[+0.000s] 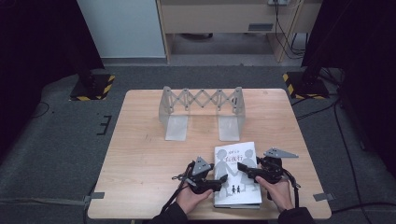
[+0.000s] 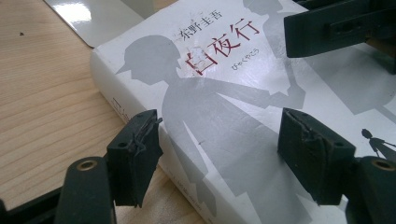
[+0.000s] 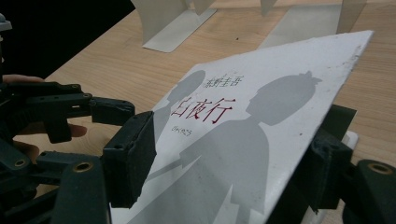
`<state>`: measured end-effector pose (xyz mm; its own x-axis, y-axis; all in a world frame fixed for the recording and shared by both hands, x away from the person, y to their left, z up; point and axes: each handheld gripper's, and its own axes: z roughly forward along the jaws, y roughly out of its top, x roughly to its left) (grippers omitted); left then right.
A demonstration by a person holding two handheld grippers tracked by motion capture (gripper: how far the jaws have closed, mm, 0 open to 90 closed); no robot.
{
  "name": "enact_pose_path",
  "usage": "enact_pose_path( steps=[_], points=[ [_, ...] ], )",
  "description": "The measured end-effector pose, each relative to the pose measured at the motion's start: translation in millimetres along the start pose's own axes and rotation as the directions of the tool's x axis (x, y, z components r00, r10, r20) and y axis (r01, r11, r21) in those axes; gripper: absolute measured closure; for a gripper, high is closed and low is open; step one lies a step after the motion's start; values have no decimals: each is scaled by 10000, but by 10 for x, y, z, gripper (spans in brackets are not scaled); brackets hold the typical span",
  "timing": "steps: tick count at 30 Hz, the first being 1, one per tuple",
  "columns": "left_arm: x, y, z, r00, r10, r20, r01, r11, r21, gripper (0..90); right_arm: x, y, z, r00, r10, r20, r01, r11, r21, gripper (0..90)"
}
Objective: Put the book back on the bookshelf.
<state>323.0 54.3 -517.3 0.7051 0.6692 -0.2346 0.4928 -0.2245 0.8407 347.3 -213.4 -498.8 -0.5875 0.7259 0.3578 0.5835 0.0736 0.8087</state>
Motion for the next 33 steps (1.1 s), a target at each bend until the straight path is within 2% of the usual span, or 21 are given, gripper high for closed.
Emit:
enact_pose_path(
  steps=[4, 5, 8, 10, 11, 14, 15, 20, 21, 24, 25, 30, 33],
  points=[
    [10, 7, -7, 10000, 56, -76, -56, 10000, 7, 271, 0, 13, 42, 9997, 152, -196, -153, 9999, -24, 304],
    [15, 5, -12, 9999, 96, -107, -96, 10000, 15, 254, 9, 31, 54, 9991, 177, -373, -181, 9998, -92, 293],
    [27, 4, -17, 9998, 156, -127, -155, 9998, 111, 237, 3, 29, 60, 9992, 153, -371, -153, 9999, 1, 299],
    [49, 0, -30, 9997, 148, -177, -144, 9996, 234, 225, -1, 15, 63, 9994, 166, -292, -161, 9997, 181, 334],
    [74, -10, -51, 9997, 148, -213, -141, 9995, 298, 221, -4, 11, 53, 9976, 431, -536, -409, 9983, 413, 386],
    [103, -17, -79, 9992, 224, -337, -210, 9989, 411, 219, -4, 10, 46, 9964, 525, -663, -491, 9974, 521, 424],
    [114, -20, -91, 9989, 216, -419, -199, 9990, 404, 221, -13, 12, 54, 9942, 723, -797, -670, 9955, 674, 451],
    [182, -33, -158, 9974, 284, -670, -245, 9980, 581, 225, -41, -4, 76, 9925, 987, -719, -906, 9901, 1076, 506],
    [203, -30, -175, 9975, 203, -674, -169, 9986, 511, 223, -54, 2, 69, 9896, 1215, -767, -1133, 9882, 1035, 537],
    [228, -29, -187, 9973, 188, -712, -155, 9988, 465, 223, -63, 21, 63, 9870, 1385, -821, -1299, 9863, 1017, 563],
    [248, -31, -198, 9971, 148, -746, -122, 9993, 357, 227, -69, 30, 57, 9833, 1594, -874, -1497, 9828, 1077, 582],
    [269, -28, -213, 9976, 85, -683, -74, 9998, 169, 234, -93, 46, 54, 9768, 1892, -1002, -1776, 9774, 1149, 610],
    [302, -22, -224, 9956, 175, -919, -176, 9998, -5, 228, -115, 56, 49, 9696, 2164, -1143, -2026, 9717, 1212, 639]
  ],
)
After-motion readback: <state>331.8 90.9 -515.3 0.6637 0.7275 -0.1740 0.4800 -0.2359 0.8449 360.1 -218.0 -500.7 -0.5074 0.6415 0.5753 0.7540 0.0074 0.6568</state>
